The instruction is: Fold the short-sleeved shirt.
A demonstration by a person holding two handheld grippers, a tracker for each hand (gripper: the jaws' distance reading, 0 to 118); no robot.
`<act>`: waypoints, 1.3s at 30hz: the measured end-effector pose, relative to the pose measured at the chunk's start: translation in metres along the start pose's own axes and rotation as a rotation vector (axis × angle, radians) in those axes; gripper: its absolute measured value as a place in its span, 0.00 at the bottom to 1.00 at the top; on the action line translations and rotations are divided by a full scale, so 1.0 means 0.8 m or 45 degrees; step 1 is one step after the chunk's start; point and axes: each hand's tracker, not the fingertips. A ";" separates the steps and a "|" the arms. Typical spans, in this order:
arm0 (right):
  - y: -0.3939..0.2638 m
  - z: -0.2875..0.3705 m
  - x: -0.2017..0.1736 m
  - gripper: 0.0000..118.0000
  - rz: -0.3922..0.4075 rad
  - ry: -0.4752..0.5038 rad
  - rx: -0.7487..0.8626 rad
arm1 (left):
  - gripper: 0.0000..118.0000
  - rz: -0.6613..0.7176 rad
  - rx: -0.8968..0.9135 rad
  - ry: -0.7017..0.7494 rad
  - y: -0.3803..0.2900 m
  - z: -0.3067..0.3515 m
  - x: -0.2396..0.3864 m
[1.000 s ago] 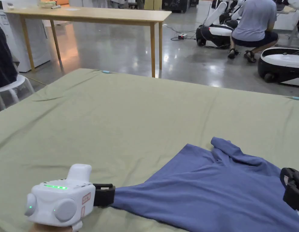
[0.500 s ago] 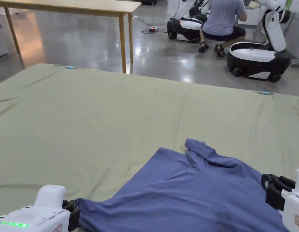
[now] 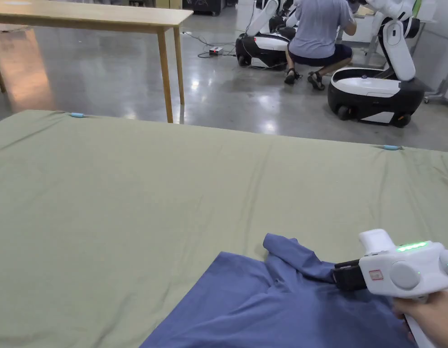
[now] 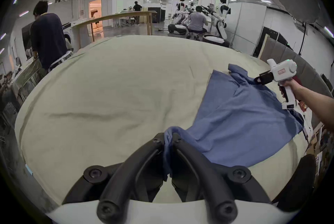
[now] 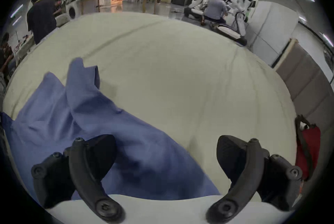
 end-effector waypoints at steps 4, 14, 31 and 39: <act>-0.005 0.002 -0.008 0.63 -0.041 0.125 -0.018 | 0.04 -0.002 -0.019 0.008 0.002 -0.006 0.001; -0.022 0.192 0.002 0.05 -0.235 0.150 0.308 | 0.04 0.023 0.055 -0.054 0.031 -0.008 0.004; 0.104 0.503 0.128 0.05 -0.275 -0.190 0.894 | 0.03 -0.114 0.569 0.007 0.381 0.083 0.051; 0.190 0.564 0.184 0.05 -0.412 -0.189 1.074 | 0.03 -0.170 0.743 0.058 0.529 0.122 0.093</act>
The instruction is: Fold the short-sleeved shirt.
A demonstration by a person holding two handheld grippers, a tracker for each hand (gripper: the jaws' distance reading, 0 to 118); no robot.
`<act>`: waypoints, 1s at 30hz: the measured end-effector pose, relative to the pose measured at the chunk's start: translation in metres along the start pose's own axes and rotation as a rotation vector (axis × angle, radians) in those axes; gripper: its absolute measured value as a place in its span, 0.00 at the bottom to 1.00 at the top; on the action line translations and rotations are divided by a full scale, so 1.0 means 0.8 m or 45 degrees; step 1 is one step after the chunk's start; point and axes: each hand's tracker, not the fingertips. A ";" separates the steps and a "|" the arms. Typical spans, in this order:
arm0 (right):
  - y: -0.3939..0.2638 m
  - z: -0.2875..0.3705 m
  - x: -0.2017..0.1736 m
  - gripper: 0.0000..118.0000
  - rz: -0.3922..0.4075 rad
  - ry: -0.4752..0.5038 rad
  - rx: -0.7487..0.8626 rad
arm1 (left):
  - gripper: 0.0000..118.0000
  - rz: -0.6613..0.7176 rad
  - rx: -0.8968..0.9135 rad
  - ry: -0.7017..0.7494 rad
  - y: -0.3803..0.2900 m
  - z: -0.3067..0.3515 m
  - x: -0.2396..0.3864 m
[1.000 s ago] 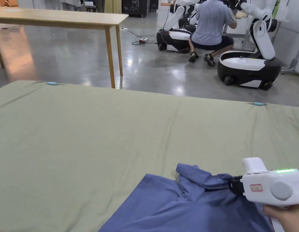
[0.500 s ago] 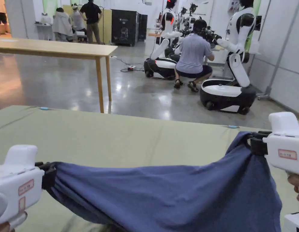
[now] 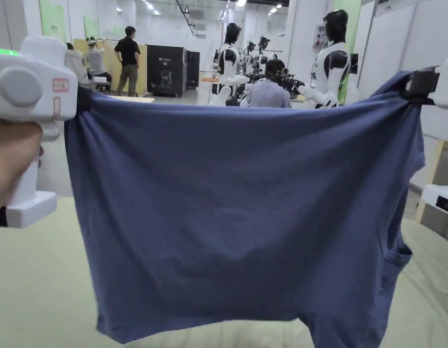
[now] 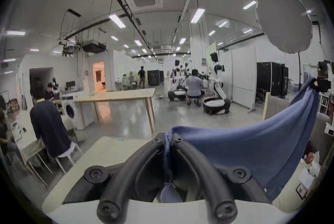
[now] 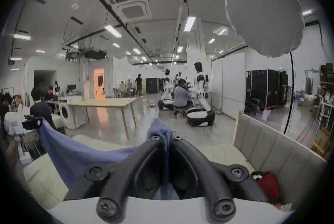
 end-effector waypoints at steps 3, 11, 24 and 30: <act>0.021 -0.012 0.003 0.05 -0.002 -0.016 0.037 | 0.03 -0.021 0.058 0.028 0.036 -0.004 0.002; -0.009 -0.045 0.001 0.05 -0.008 -0.032 0.035 | 0.03 -0.070 0.059 0.069 0.013 -0.046 0.000; -0.118 0.040 0.010 0.05 -0.013 -0.023 -0.076 | 0.03 -0.041 -0.056 0.000 -0.136 0.013 -0.002; -0.221 0.172 0.010 0.05 0.100 0.005 -0.229 | 0.03 -0.132 -0.191 -0.097 -0.238 0.130 0.005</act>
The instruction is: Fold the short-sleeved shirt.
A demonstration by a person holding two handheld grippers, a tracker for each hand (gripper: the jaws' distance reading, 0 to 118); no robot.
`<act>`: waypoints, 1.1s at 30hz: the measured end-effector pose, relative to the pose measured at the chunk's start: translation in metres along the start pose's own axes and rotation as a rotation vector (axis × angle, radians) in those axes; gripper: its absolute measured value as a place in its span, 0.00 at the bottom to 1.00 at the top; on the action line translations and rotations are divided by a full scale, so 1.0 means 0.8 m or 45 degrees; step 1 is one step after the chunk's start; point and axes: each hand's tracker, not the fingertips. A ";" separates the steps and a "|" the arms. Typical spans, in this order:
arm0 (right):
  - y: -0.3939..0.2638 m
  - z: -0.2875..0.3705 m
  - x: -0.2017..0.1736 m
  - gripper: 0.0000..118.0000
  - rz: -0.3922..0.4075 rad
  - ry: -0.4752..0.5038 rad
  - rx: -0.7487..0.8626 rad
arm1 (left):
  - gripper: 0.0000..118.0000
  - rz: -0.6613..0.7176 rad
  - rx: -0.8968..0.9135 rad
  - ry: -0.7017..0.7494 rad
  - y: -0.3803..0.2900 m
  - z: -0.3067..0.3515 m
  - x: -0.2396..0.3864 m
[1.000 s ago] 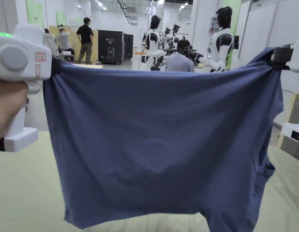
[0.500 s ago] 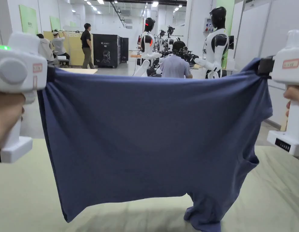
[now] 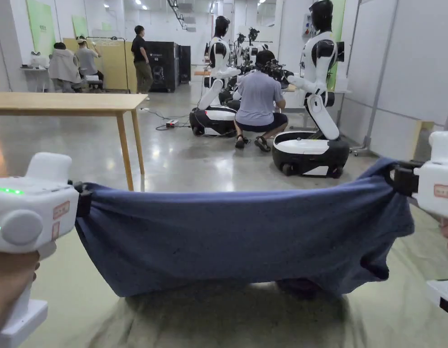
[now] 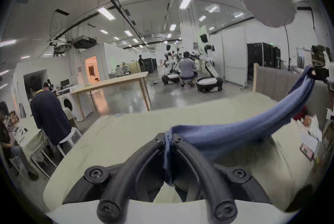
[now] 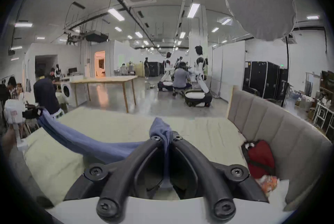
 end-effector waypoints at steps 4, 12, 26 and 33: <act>-0.136 0.054 -0.013 0.05 0.050 -0.005 -0.216 | 0.03 0.014 -0.185 -0.072 -0.113 0.058 0.021; -0.388 0.083 -0.029 0.05 -0.096 0.011 -0.715 | 0.03 0.134 -0.737 -0.113 -0.326 0.096 0.048; -0.257 0.235 -0.084 0.92 -0.181 0.029 0.201 | 0.99 0.092 0.114 0.021 -0.225 0.260 0.078; -0.260 0.229 -0.103 0.01 -0.142 -0.034 0.129 | 0.00 0.059 -0.043 0.013 -0.237 0.263 0.080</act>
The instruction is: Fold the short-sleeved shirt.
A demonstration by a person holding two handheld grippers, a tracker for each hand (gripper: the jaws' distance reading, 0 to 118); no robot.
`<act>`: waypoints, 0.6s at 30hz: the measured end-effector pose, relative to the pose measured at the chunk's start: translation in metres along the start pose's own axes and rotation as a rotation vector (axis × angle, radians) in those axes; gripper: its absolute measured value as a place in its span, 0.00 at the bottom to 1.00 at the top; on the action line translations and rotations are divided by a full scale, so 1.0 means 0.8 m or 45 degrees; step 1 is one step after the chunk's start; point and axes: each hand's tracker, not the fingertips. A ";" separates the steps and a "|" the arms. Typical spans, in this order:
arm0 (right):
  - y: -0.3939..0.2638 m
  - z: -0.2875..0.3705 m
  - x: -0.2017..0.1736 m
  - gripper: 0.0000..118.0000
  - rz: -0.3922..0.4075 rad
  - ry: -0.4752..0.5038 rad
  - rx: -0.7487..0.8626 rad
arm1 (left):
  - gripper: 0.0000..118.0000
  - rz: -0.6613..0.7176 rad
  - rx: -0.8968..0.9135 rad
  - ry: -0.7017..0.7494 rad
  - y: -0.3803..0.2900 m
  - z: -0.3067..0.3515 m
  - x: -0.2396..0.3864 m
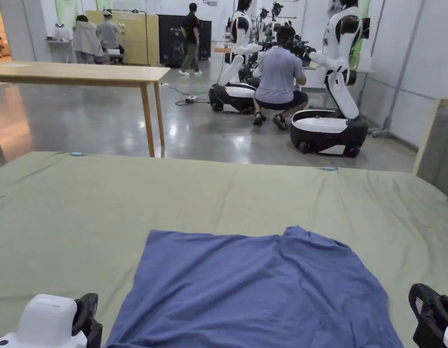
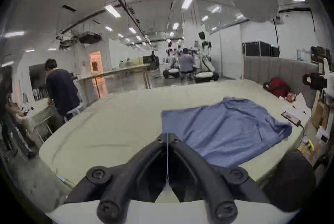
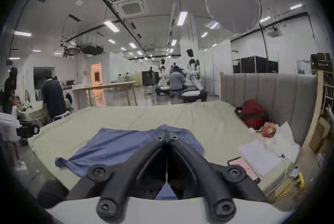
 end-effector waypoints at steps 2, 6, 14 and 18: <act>-0.004 -0.007 -0.001 0.01 0.013 -0.027 -0.027 | 0.00 0.034 -0.104 -0.006 -0.007 -0.016 -0.013; -0.020 -0.023 0.005 0.01 0.022 -0.034 -0.132 | 0.12 0.061 -0.357 -0.049 -0.039 -0.058 -0.045; -0.058 -0.058 0.027 0.01 -0.038 -0.112 -0.412 | 0.94 -0.038 -0.546 -0.101 -0.077 -0.126 -0.036; -0.069 -0.065 0.046 0.01 -0.046 -0.135 -0.530 | 0.90 -0.074 -0.635 -0.094 -0.088 -0.166 -0.035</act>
